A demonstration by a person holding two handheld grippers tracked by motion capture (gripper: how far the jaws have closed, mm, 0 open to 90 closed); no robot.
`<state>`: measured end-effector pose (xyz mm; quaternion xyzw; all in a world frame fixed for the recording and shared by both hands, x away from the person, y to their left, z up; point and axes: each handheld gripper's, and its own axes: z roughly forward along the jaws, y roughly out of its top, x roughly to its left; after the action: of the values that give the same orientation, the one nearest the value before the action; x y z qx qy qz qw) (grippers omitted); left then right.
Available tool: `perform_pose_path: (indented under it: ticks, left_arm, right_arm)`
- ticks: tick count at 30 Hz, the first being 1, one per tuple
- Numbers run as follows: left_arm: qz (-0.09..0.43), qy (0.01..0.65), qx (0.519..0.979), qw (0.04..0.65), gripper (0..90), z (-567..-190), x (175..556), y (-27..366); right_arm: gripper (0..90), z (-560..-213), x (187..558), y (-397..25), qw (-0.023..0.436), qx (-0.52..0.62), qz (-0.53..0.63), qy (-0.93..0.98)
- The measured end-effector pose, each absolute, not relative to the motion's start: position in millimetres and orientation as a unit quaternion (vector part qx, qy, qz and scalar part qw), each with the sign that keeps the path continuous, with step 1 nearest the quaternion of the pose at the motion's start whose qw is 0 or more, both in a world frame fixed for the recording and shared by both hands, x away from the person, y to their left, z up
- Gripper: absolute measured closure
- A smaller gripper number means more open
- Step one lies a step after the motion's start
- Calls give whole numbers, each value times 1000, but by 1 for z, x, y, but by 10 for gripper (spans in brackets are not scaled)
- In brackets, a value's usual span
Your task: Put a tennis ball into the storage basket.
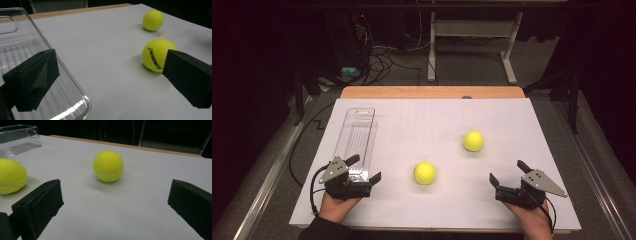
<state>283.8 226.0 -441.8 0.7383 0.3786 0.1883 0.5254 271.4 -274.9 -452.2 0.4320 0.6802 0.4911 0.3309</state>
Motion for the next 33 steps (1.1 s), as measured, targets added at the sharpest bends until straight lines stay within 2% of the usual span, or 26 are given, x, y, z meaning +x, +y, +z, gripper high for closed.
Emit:
perform_pose_path:
  ticks: [23,33]
  left_arm:
    - [189,375,730,539,14,-437,280,227]
    - [180,342,779,494,14,-427,275,203]
  right_arm:
    - [0,-451,271,-278,330,443,494,672]
    - [0,-452,272,-276,327,439,493,676]
